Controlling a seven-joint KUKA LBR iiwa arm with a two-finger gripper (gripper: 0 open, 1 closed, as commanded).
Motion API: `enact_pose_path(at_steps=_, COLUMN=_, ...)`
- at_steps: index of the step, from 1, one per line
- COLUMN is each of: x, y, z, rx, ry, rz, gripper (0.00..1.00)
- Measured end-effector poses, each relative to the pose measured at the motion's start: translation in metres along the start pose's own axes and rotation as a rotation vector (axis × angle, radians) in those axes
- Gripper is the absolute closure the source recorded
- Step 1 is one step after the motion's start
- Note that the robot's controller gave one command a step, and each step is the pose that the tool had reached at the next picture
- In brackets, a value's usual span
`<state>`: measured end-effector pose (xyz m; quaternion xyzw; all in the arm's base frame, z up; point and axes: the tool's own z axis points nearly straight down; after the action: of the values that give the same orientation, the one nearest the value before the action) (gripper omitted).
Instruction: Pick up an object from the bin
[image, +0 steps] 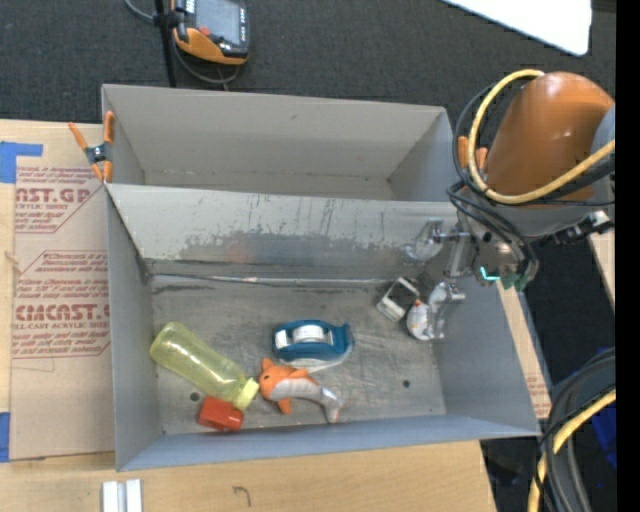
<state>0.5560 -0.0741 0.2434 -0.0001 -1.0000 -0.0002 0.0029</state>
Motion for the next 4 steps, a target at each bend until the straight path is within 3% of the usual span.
enact_pose_path(at_steps=1, x=-0.001, y=0.000, z=-0.005, rx=0.001, ry=-0.008, rz=-0.001, gripper=0.00)
enact_pose_path(at_steps=2, x=0.019, y=0.006, z=0.049, rx=0.002, ry=-0.013, rz=-0.035, gripper=0.00)
enact_pose_path(at_steps=3, x=0.025, y=0.046, z=0.098, rx=0.001, ry=-0.008, rz=-0.008, gripper=0.00)
enact_pose_path(at_steps=4, x=-0.009, y=0.058, z=0.171, rx=-0.001, ry=-0.017, rz=0.057, gripper=1.00)
